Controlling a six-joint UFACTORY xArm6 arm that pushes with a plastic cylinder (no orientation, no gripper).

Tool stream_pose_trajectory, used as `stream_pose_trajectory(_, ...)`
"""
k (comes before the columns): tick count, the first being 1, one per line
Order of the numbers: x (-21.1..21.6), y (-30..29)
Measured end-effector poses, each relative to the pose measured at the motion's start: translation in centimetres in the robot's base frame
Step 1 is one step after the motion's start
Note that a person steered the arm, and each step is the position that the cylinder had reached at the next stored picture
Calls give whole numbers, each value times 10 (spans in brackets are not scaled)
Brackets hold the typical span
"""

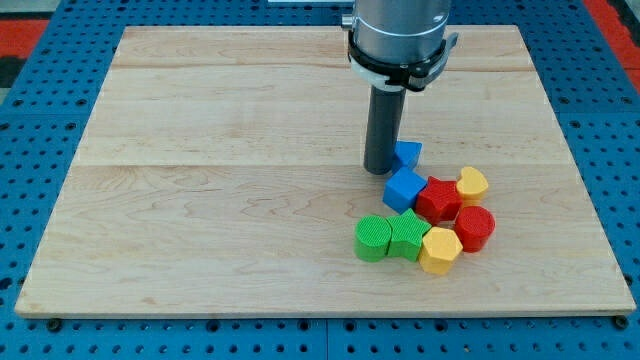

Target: Touch the bottom of blue triangle

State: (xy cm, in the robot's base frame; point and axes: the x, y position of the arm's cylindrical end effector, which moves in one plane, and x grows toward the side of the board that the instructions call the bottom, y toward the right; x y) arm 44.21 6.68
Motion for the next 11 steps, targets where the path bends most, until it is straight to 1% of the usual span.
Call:
stream_pose_trajectory(1, -29, 44)
stream_pose_trajectory(2, -25, 84)
stream_pose_trajectory(3, -19, 59)
stream_pose_trajectory(4, -4, 37)
stream_pose_trajectory(5, -6, 37)
stream_pose_trajectory(6, -10, 13)
stream_pose_trajectory(7, -64, 19)
stream_pose_trajectory(8, -142, 79)
stream_pose_trajectory(9, -86, 141)
stream_pose_trajectory(10, 1, 147)
stream_pose_trajectory(11, 34, 123)
